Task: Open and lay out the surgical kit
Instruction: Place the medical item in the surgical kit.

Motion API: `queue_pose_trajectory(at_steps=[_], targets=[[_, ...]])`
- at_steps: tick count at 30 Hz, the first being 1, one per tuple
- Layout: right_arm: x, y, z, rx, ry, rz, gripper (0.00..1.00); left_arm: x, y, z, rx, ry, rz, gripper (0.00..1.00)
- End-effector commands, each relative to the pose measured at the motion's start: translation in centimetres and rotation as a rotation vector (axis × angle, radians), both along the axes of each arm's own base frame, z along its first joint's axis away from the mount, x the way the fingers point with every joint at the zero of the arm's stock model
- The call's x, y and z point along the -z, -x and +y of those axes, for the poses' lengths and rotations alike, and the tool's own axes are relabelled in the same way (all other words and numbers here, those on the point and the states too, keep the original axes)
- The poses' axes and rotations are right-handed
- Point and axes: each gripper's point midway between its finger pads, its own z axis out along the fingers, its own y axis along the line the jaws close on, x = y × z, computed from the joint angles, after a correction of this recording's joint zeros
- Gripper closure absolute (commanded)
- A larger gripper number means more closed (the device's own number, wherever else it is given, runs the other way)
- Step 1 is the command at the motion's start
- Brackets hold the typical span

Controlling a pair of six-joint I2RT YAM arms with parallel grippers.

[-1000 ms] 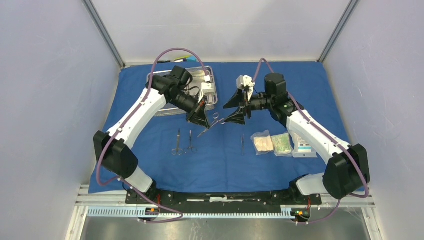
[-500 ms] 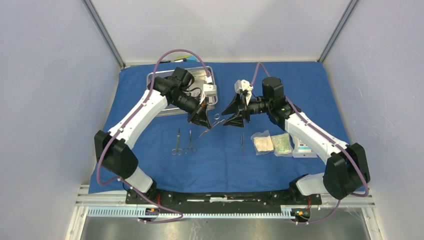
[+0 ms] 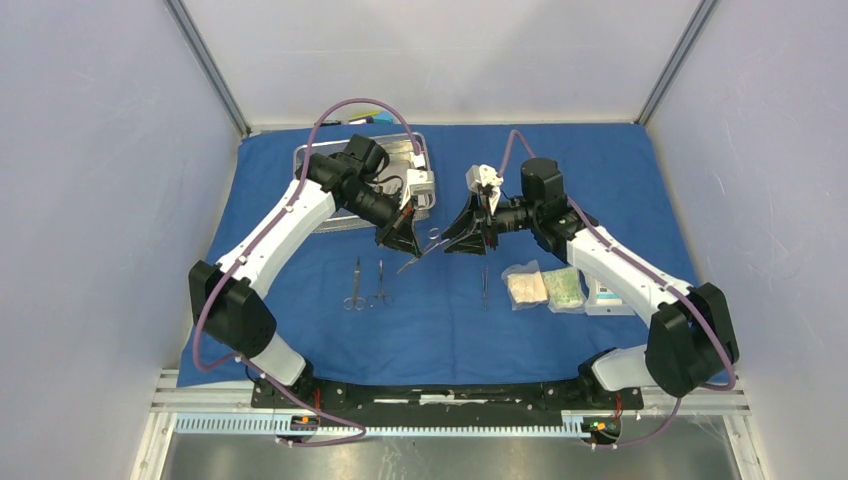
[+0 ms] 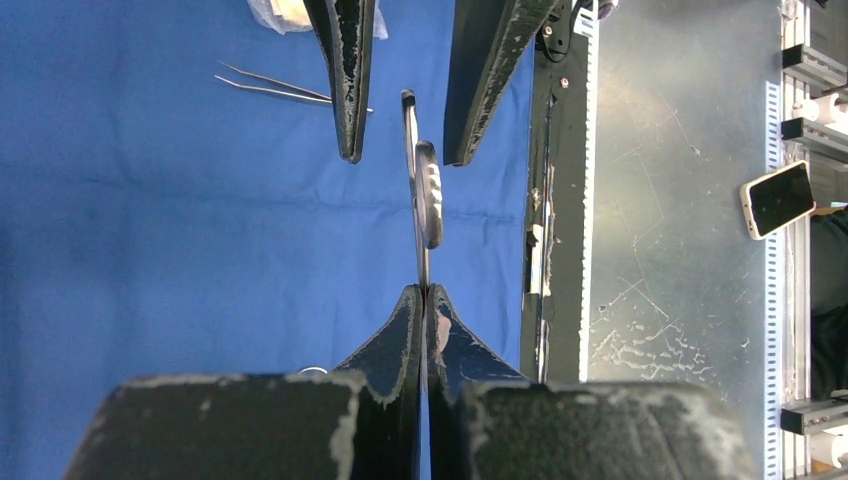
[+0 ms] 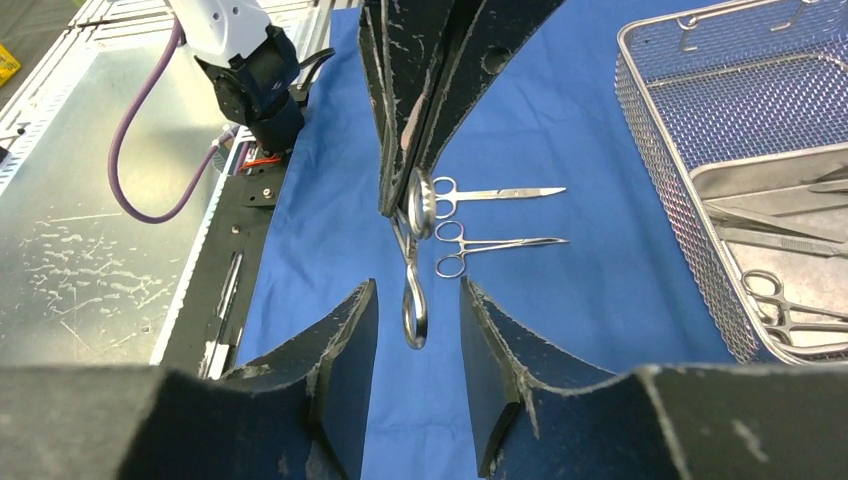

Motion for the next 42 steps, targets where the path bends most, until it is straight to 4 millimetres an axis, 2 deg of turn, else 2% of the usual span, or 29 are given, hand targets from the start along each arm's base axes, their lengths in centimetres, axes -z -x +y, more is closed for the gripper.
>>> queue_pose_trajectory(at_steps=[1,5,7,9,11,16,17,19,21,23,28,29,32,37,40,42], targets=[[0.3,0.2,0.2,-0.022,-0.010,-0.008,0.59,-1.3,-0.4,-0.6,0.037,0.054,-0.089,0.98],[0.2,0.1,0.3,-0.020,-0.011,-0.005,0.65,-1.2,-0.4,-0.6,0.041,0.053,-0.088,0.98],[0.2,0.1,0.3,-0.017,-0.014,-0.003,0.71,-1.1,-0.4,-0.5,0.041,0.052,-0.086,0.98],[0.1,0.1,0.3,-0.018,-0.017,0.001,0.82,-1.0,-0.5,-0.5,0.041,0.048,-0.088,0.98],[0.0,0.0,0.4,-0.014,-0.021,0.006,0.99,-1.0,-0.6,-0.5,0.043,0.047,-0.096,0.98],[-1.0,-0.5,0.4,0.019,-0.030,-0.010,1.00,-1.4,-1.4,-0.5,0.036,0.043,-0.131,0.95],[-1.3,-0.9,0.4,0.036,-0.027,-0.019,1.00,-1.6,-1.9,-0.5,0.019,0.035,-0.147,0.87],[-2.1,-1.8,0.2,0.070,-0.026,-0.029,1.00,-2.4,-3.4,-0.2,-0.036,0.045,-0.174,0.60],[-2.9,-2.9,-0.1,0.115,-0.030,-0.038,1.00,-3.9,-5.3,0.2,-0.108,0.088,-0.211,0.38],[-4.2,-4.2,-0.5,0.170,-0.038,-0.053,1.00,-5.7,-7.5,1.0,-0.207,0.136,-0.234,0.26],[-8.0,-7.4,-2.0,0.326,-0.109,-0.039,1.00,-10.4,-12.6,3.8,-0.480,0.331,-0.266,0.04],[-9.0,-8.1,-2.2,0.357,-0.129,-0.040,1.00,-11.5,-13.6,4.3,-0.549,0.394,-0.260,0.01],[-11.9,-9.8,-2.4,0.429,-0.191,-0.012,1.00,-13.5,-15.0,5.3,-0.695,0.569,-0.200,0.00],[-15.8,-11.9,-2.8,0.487,-0.323,0.088,1.00,-13.4,-16.5,5.5,-0.836,0.723,-0.001,0.00],[-16.7,-12.6,-3.3,0.501,-0.391,0.160,1.00,-13.2,-16.1,5.3,-0.850,0.837,0.080,0.00],[-16.4,-12.8,-3.7,0.508,-0.425,0.214,1.00,-13.6,-15.4,5.1,-0.814,0.896,0.066,0.00]])
